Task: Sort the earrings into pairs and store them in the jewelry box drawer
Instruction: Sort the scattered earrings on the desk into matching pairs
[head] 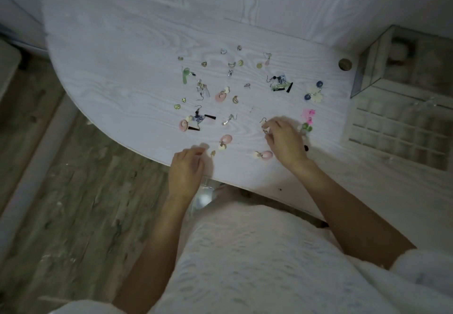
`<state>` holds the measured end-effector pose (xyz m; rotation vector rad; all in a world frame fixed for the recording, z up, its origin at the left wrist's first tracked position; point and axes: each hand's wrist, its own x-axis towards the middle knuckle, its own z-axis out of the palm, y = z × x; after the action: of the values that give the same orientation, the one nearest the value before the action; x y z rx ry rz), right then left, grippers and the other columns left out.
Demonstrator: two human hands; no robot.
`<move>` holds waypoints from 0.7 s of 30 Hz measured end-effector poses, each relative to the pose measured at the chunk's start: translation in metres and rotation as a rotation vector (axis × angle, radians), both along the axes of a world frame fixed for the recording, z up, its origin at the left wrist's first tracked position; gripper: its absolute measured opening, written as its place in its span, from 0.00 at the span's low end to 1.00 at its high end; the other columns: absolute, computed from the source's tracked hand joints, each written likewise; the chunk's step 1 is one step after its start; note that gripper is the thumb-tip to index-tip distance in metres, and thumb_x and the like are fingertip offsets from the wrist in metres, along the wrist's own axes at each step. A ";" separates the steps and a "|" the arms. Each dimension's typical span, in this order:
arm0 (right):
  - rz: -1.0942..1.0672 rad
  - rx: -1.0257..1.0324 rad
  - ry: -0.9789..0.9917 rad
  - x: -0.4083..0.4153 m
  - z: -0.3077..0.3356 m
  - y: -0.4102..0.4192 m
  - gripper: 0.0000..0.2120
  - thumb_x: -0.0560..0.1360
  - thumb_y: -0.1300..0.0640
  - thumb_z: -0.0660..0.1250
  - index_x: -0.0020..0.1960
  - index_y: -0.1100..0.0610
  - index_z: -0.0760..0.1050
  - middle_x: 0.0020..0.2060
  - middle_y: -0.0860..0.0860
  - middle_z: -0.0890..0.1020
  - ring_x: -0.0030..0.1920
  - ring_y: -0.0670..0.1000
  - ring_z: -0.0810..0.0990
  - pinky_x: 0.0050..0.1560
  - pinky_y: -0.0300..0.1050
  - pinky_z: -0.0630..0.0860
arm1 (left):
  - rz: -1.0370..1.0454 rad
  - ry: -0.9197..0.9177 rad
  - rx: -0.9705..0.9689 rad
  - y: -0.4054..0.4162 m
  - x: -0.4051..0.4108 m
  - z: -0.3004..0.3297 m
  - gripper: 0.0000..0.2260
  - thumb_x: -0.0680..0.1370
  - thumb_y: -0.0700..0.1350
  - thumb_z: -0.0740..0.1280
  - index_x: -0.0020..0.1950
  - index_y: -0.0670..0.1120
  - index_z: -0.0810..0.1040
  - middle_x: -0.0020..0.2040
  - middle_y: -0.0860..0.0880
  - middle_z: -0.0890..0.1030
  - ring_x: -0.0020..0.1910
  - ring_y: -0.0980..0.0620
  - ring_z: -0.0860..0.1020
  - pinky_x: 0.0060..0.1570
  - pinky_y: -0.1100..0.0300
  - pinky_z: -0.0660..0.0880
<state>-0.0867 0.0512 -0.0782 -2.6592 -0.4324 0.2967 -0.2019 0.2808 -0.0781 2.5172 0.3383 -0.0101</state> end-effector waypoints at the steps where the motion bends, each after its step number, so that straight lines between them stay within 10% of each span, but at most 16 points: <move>1: -0.010 0.014 0.022 -0.002 -0.001 0.001 0.10 0.74 0.65 0.63 0.55 0.60 0.75 0.51 0.56 0.78 0.49 0.55 0.76 0.42 0.44 0.71 | 0.018 0.012 -0.011 0.001 -0.003 0.001 0.12 0.72 0.33 0.66 0.54 0.42 0.79 0.49 0.43 0.82 0.47 0.42 0.76 0.49 0.56 0.68; 21: -0.158 0.131 0.081 0.017 -0.001 0.021 0.05 0.74 0.64 0.65 0.50 0.62 0.76 0.48 0.56 0.77 0.41 0.51 0.76 0.45 0.46 0.75 | 0.085 0.045 -0.130 -0.010 0.036 -0.007 0.09 0.72 0.37 0.69 0.50 0.45 0.80 0.44 0.48 0.81 0.41 0.51 0.77 0.39 0.70 0.64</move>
<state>-0.0692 0.0724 -0.0795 -2.5250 -0.2069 0.3141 -0.1662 0.2704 -0.0853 2.3748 0.4482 -0.0539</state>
